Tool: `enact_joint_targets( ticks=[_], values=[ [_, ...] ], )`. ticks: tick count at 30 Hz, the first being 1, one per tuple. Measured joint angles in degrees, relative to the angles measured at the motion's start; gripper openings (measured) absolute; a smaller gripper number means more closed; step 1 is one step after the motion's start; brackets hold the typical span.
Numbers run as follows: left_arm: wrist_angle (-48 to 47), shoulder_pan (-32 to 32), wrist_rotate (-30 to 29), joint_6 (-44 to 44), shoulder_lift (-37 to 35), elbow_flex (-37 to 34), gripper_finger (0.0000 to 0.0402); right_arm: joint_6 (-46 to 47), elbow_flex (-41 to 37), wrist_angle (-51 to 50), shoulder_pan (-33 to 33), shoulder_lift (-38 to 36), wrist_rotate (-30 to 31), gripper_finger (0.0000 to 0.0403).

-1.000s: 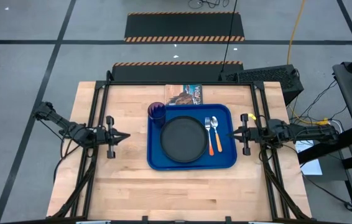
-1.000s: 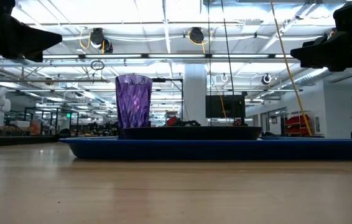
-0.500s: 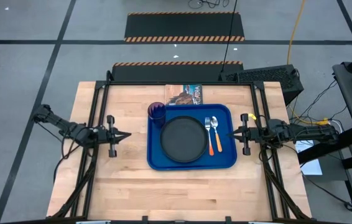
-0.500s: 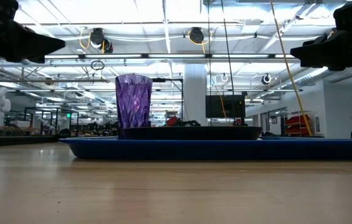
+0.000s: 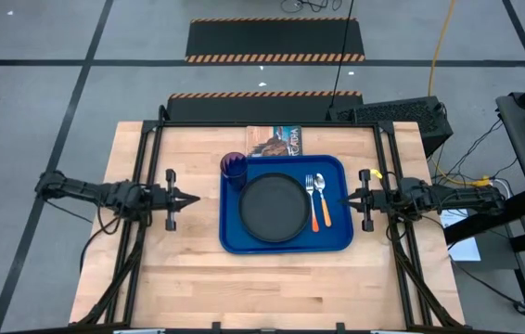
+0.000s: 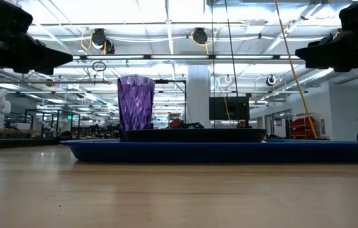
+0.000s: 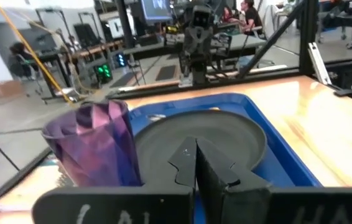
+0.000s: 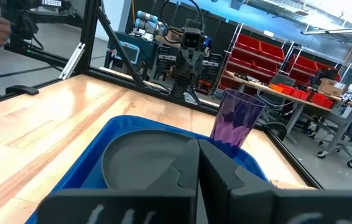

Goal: Pick and place plate/cup/fork/spoon on tray
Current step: Return to Home Position

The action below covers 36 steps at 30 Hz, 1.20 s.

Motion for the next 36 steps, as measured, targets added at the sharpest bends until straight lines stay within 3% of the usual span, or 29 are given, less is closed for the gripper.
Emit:
enact_joint_targets(
  ticks=[11,20,26,36],
  values=[
    [-0.44,9.27,12.65,2.03,0.01,0.02,0.0006,0.0,0.0,0.0,0.0,0.0,-0.02,0.0],
    [-1.42,15.89,17.7,4.32,0.01,0.0,0.0005,0.0,0.0,0.0,0.01,0.0,-0.02,0.0],
    [-0.19,20.01,26.01,4.16,-0.04,0.0,0.0004,0.0,0.01,0.0,0.0,0.0,-0.02,0.0],
    [0.47,23.92,24.83,0.25,-0.06,0.0,0.0002,0.0,0.0,0.0,0.0,0.0,-0.02,0.0]
  ],
)
